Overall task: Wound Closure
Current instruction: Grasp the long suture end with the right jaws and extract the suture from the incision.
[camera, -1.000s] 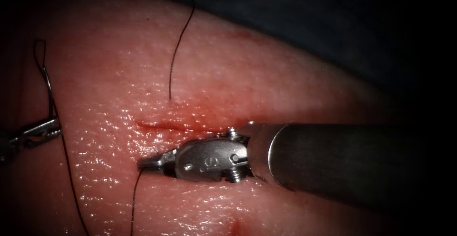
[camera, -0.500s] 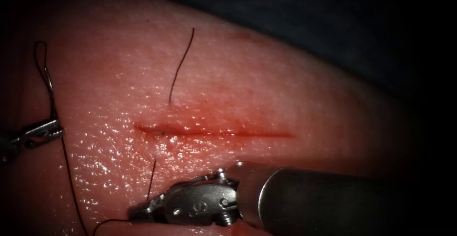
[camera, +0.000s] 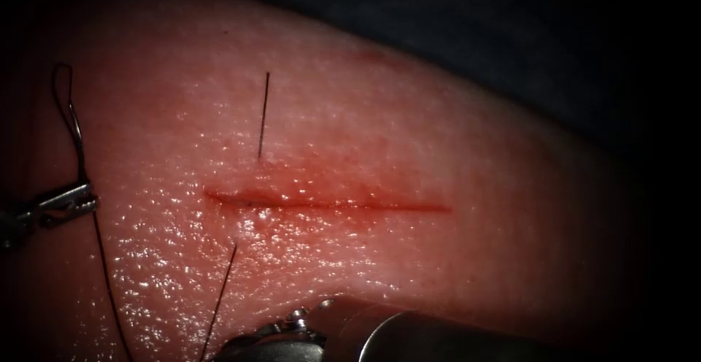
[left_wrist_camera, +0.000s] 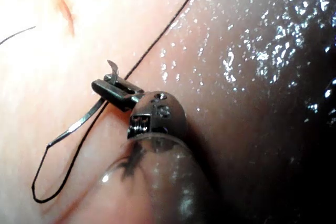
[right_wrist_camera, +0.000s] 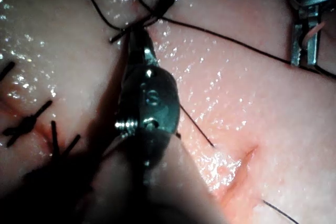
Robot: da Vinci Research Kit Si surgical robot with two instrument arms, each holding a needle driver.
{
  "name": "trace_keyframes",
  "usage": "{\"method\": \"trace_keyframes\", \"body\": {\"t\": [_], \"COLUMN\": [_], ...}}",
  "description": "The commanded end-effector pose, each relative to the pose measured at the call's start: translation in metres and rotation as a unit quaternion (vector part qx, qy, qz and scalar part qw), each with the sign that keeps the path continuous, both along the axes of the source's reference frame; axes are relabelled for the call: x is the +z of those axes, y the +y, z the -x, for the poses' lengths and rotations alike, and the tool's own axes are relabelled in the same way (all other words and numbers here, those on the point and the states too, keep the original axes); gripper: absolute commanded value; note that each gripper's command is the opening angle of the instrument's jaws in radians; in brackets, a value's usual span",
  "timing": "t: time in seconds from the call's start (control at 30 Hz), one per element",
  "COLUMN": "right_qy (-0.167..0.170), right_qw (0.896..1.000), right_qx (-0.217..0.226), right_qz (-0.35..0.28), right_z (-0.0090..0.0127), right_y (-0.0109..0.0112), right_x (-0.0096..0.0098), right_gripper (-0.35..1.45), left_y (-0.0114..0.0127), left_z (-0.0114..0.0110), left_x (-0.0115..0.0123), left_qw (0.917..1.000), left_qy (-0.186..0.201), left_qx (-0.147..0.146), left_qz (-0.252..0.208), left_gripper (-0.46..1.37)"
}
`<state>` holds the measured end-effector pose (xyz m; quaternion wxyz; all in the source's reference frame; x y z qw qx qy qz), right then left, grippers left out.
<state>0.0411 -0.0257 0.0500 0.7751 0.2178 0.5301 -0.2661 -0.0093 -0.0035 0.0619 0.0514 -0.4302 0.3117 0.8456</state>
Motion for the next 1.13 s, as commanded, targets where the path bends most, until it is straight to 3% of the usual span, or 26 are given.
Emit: {"method": "trace_keyframes", "body": {"t": [0.03, 0.53, 1.13], "right_qy": [0.000, -0.008, -0.014], "right_qw": [1.000, 0.998, 0.998], "right_qx": [-0.001, -0.040, -0.046], "right_qz": [-0.002, -0.037, -0.046], "right_z": [0.0000, -0.0008, -0.0011], "right_y": [-0.0002, -0.0027, -0.0033], "right_x": [0.0001, -0.0002, -0.0001], "right_gripper": [-0.35, -0.35, -0.35], "left_y": [0.0000, 0.0000, 0.0000], "left_z": [0.0000, 0.0000, 0.0000], "left_x": [0.0000, 0.0000, 0.0000], "left_qw": [1.0000, 1.0000, 1.0000], "left_qy": [0.001, 0.001, 0.001], "left_qx": [0.004, 0.004, 0.004], "left_qz": [-0.003, -0.003, -0.003], "left_gripper": [-0.35, -0.35, -0.35]}}
